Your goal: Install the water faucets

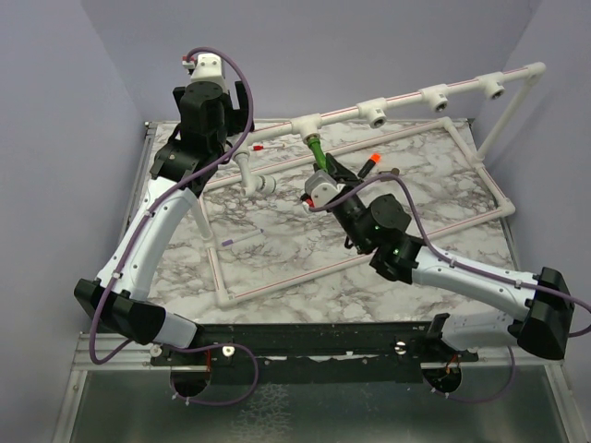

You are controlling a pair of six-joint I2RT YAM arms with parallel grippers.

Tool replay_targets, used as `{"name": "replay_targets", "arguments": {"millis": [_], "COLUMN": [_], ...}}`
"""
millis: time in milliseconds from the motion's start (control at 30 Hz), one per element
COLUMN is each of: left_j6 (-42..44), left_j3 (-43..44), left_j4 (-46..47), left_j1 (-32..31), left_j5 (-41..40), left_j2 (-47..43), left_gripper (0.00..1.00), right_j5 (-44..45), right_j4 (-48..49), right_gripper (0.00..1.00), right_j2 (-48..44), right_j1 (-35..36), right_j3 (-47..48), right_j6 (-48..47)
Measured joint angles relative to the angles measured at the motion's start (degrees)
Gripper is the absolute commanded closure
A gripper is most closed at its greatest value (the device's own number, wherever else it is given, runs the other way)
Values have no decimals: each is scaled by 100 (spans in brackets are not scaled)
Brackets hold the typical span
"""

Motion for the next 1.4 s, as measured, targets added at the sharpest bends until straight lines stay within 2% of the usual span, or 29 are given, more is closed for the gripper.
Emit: {"name": "replay_targets", "arguments": {"millis": [267,367,533,700,867,1000,1400], "left_j6": [2,2,2,2,4,2,0], "left_j3": [-2,-2,-2,-2,-2,-2,-2], "left_j4": [0,0,0,4,22,31,28], "left_j1": [0,2,0,4,7,7,7], "left_j5": [48,87,140,149,149,164,267], "left_j2": [-2,-2,-2,-2,-2,-2,-2], "left_gripper": [8,8,8,8,8,8,8], "right_j5": [269,271,243,245,273,341,999], "right_j4": [422,553,754,791,527,240,-254], "right_gripper": [99,100,100,100,100,100,99], "right_j2": [129,186,216,260,258,240,232], "right_j1": [131,153,155,155,155,155,177], "right_j3": [-116,-203,-332,-326,-173,17,463], "right_j6": [-739,-1700,-2660,-2911,-2505,-1786,1915]}}
